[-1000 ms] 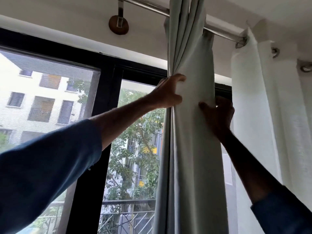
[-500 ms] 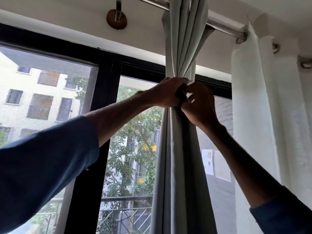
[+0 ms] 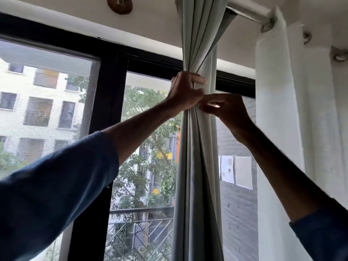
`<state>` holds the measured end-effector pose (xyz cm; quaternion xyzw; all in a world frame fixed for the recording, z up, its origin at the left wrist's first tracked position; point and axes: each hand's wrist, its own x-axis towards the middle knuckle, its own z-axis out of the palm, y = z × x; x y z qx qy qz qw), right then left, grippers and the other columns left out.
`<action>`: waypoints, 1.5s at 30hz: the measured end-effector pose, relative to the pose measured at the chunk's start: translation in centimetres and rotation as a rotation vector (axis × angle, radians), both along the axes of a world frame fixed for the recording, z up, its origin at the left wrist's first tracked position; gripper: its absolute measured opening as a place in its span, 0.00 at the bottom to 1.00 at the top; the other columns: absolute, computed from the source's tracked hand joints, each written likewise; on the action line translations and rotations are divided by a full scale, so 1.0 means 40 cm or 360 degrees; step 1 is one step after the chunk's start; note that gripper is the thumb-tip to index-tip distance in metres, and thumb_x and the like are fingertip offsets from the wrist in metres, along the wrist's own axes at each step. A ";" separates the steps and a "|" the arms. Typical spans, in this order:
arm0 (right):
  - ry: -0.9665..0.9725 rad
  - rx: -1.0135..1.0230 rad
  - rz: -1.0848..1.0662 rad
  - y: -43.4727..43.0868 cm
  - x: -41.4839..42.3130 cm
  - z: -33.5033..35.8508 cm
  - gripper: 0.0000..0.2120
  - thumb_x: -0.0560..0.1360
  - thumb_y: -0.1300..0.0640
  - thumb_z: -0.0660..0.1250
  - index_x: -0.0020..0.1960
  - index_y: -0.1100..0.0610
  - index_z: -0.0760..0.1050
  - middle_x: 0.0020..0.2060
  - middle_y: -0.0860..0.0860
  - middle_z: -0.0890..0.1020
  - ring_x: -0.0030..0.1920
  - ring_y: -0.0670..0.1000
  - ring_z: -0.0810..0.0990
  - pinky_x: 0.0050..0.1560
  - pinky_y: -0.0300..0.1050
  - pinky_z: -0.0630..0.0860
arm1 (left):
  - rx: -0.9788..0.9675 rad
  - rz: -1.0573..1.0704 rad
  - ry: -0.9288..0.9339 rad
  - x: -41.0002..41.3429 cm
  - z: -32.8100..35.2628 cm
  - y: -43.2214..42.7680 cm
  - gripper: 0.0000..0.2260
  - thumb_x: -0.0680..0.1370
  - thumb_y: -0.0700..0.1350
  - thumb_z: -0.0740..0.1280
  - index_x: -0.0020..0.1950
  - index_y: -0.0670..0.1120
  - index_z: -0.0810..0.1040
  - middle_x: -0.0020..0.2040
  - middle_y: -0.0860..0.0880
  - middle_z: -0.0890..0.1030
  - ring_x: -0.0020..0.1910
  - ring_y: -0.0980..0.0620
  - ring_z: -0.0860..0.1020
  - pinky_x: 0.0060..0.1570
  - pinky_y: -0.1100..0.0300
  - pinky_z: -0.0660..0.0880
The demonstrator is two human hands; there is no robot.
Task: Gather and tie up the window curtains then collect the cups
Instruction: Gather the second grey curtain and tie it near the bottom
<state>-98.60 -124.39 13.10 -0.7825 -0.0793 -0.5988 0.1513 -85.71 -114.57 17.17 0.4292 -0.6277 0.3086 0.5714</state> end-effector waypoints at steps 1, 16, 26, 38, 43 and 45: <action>-0.0073 0.0053 -0.0006 -0.010 0.004 -0.001 0.13 0.69 0.64 0.79 0.53 0.60 0.85 0.47 0.50 0.88 0.52 0.49 0.86 0.60 0.48 0.81 | 0.0041 -0.0050 0.0024 0.005 -0.001 -0.002 0.21 0.64 0.42 0.68 0.56 0.48 0.85 0.56 0.53 0.85 0.59 0.57 0.80 0.61 0.55 0.77; 0.0474 0.1049 0.1317 -0.036 0.064 -0.069 0.20 0.83 0.50 0.52 0.66 0.59 0.74 0.55 0.54 0.84 0.53 0.51 0.85 0.53 0.46 0.82 | 0.0474 -0.1128 0.0306 0.093 -0.041 0.000 0.20 0.78 0.33 0.66 0.70 0.42 0.75 0.63 0.49 0.81 0.59 0.51 0.81 0.55 0.58 0.79; 0.0465 0.1106 0.0752 -0.073 0.042 -0.234 0.18 0.79 0.51 0.68 0.65 0.60 0.78 0.56 0.57 0.85 0.55 0.56 0.85 0.54 0.51 0.81 | 0.0211 -0.0301 -0.0109 0.135 -0.288 -0.027 0.30 0.75 0.36 0.71 0.76 0.42 0.68 0.76 0.48 0.69 0.74 0.54 0.68 0.73 0.49 0.67; 0.0251 0.1690 0.0100 -0.040 0.022 -0.839 0.12 0.69 0.54 0.80 0.49 0.58 0.84 0.42 0.52 0.88 0.44 0.52 0.88 0.44 0.46 0.84 | 0.0363 0.0195 0.0754 0.089 -0.878 -0.038 0.18 0.72 0.56 0.76 0.52 0.44 0.82 0.46 0.48 0.85 0.44 0.56 0.83 0.43 0.52 0.80; 0.0349 0.1632 -0.0251 -0.020 0.020 -1.128 0.08 0.72 0.54 0.78 0.44 0.60 0.85 0.37 0.53 0.87 0.38 0.46 0.85 0.36 0.45 0.82 | 0.0536 0.0596 0.0569 0.056 -1.170 -0.033 0.16 0.77 0.48 0.73 0.37 0.39 0.77 0.27 0.38 0.79 0.31 0.36 0.79 0.28 0.49 0.68; 0.0473 0.1618 -0.0540 -0.014 0.019 -1.247 0.17 0.72 0.49 0.78 0.35 0.62 0.82 0.28 0.53 0.83 0.30 0.43 0.77 0.27 0.47 0.73 | 0.0636 0.0758 0.0399 0.036 -1.255 -0.027 0.13 0.74 0.42 0.76 0.36 0.37 0.76 0.25 0.35 0.76 0.27 0.33 0.75 0.23 0.51 0.63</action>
